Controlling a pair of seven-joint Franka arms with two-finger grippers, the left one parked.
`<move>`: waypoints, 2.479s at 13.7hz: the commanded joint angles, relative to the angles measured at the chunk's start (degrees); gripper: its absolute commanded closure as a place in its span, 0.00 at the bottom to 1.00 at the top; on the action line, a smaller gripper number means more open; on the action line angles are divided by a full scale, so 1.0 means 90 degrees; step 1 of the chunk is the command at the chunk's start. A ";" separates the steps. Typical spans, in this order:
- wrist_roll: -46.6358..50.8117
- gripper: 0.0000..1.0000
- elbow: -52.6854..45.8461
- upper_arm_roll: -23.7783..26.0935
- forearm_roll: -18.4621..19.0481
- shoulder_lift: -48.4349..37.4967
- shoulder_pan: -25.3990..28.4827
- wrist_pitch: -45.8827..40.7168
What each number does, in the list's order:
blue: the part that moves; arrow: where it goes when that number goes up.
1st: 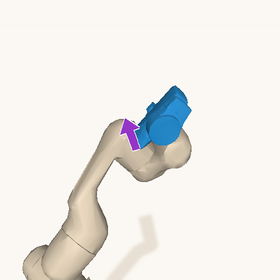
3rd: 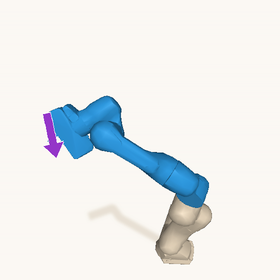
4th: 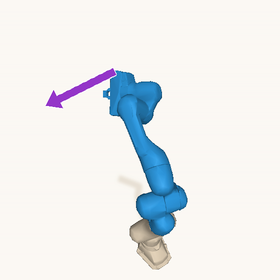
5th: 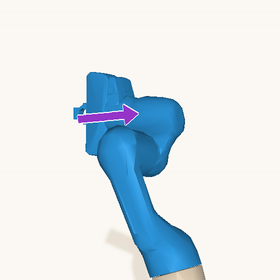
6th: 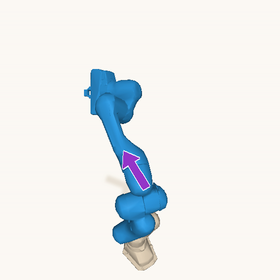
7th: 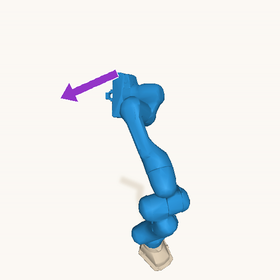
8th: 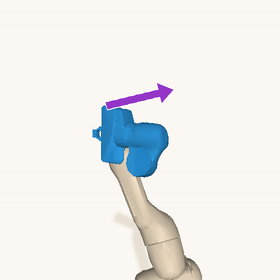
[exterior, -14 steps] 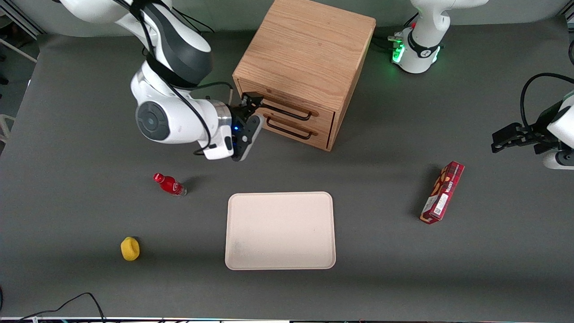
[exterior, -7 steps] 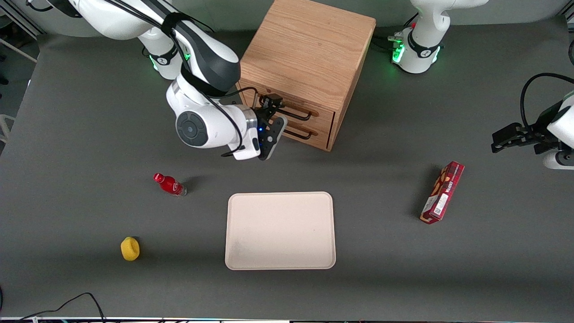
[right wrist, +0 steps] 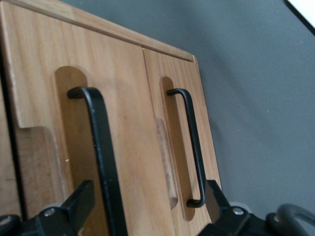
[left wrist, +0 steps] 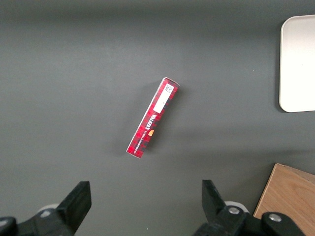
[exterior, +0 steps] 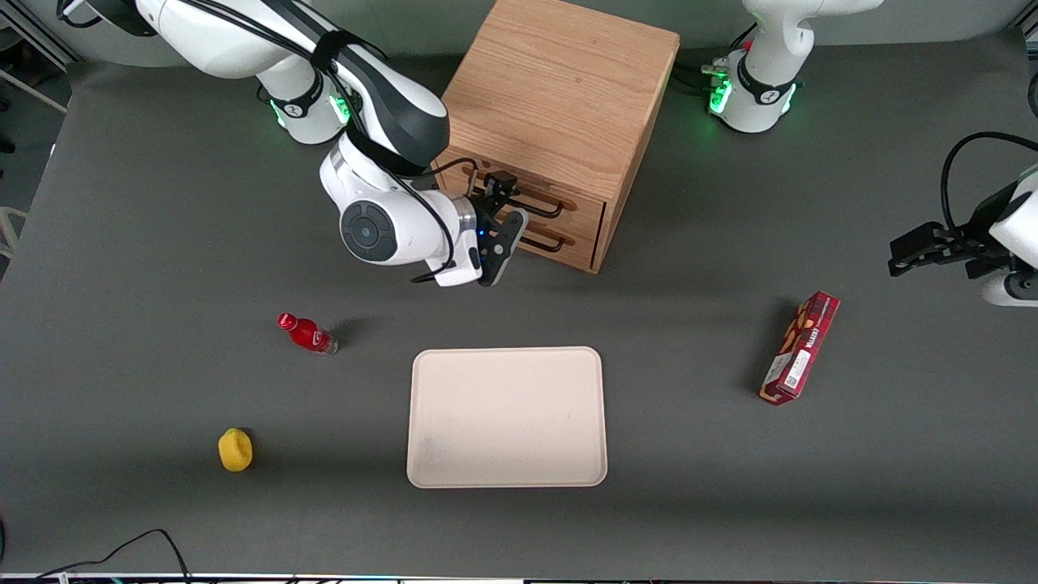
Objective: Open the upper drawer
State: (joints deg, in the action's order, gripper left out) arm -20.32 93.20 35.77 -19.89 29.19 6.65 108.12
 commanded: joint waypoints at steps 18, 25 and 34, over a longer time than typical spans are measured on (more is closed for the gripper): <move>0.0022 0.00 -0.2151 -0.0614 0.0882 0.1385 -0.0055 -0.0549; -0.0047 0.00 -0.2825 -0.0966 0.0882 0.1688 -0.0045 -0.0617; -0.0672 0.00 -0.3792 -0.1630 0.0999 0.1864 -0.0045 -0.0842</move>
State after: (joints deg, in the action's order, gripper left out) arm -24.53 63.41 22.16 -11.97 44.22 5.42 102.13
